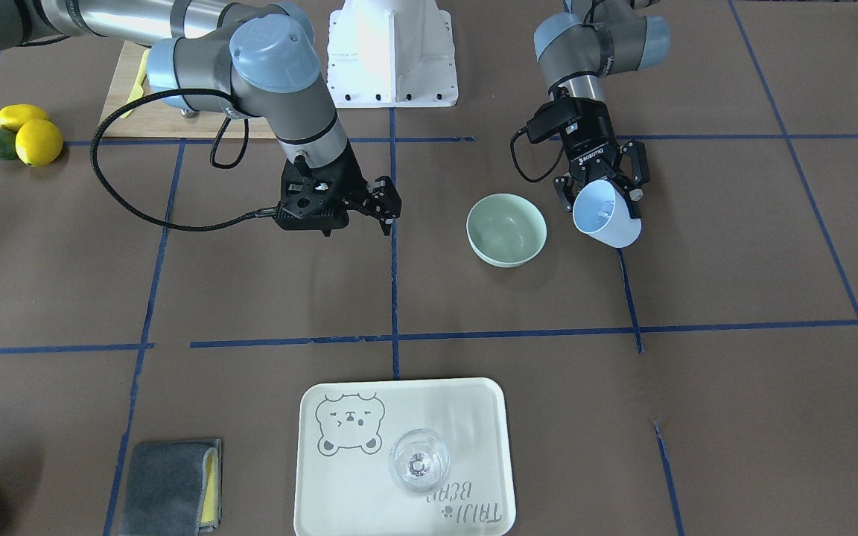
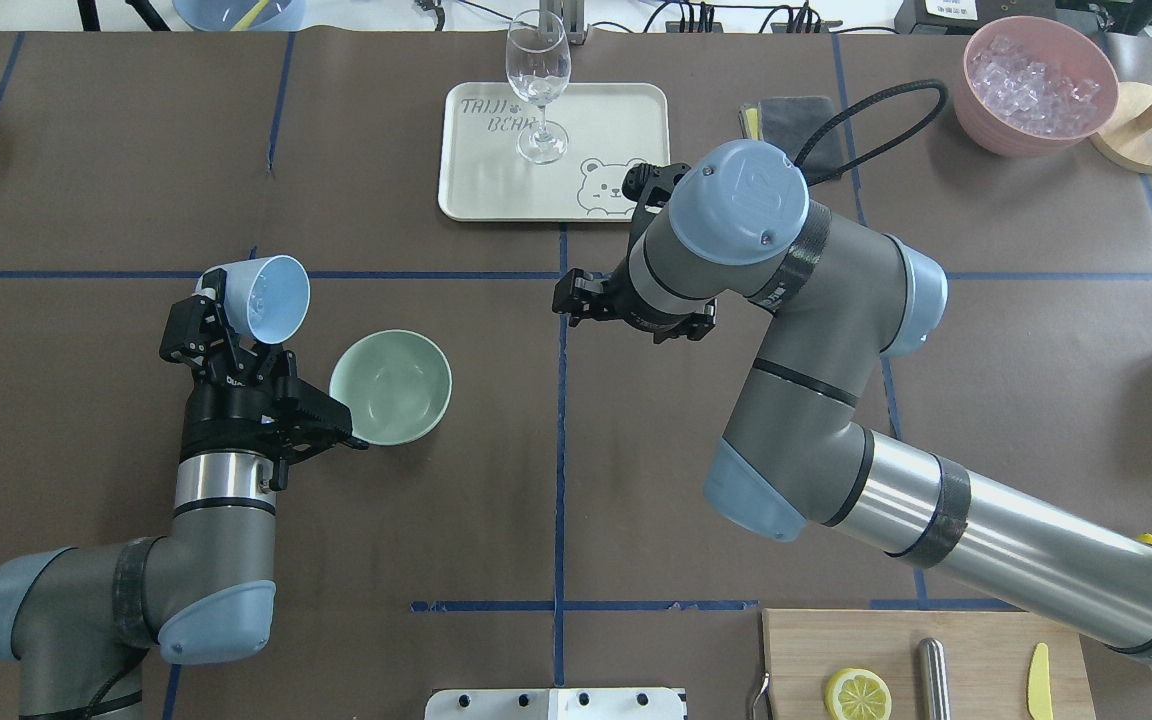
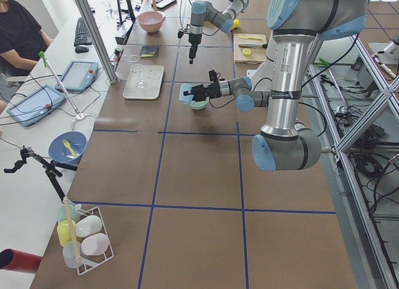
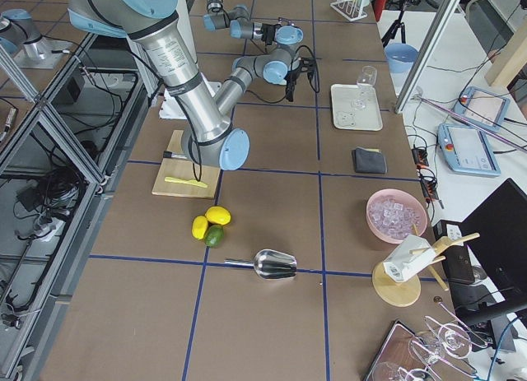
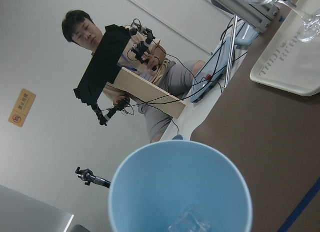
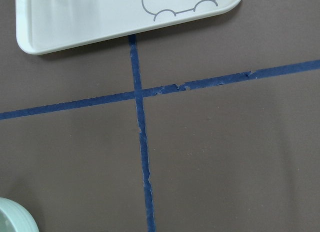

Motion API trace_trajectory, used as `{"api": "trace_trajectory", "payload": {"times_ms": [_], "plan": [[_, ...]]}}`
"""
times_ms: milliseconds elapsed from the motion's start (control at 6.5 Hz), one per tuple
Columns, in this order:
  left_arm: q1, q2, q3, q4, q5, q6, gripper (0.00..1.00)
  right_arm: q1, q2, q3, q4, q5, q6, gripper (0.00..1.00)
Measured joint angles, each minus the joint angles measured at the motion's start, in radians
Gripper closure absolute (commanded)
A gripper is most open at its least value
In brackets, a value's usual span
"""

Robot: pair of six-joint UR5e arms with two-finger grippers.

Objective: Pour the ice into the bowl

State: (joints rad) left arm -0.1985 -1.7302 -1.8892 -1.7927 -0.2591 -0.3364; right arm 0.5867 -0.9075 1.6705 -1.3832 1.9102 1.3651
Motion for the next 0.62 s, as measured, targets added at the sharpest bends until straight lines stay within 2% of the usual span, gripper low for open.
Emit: {"api": "trace_trajectory", "payload": {"times_ms": [615], "plan": [[0.027,-0.008,-0.007,0.001,0.079,0.536,1.00,0.001,-0.011,0.007,0.018,0.000,0.004,0.00]]}}
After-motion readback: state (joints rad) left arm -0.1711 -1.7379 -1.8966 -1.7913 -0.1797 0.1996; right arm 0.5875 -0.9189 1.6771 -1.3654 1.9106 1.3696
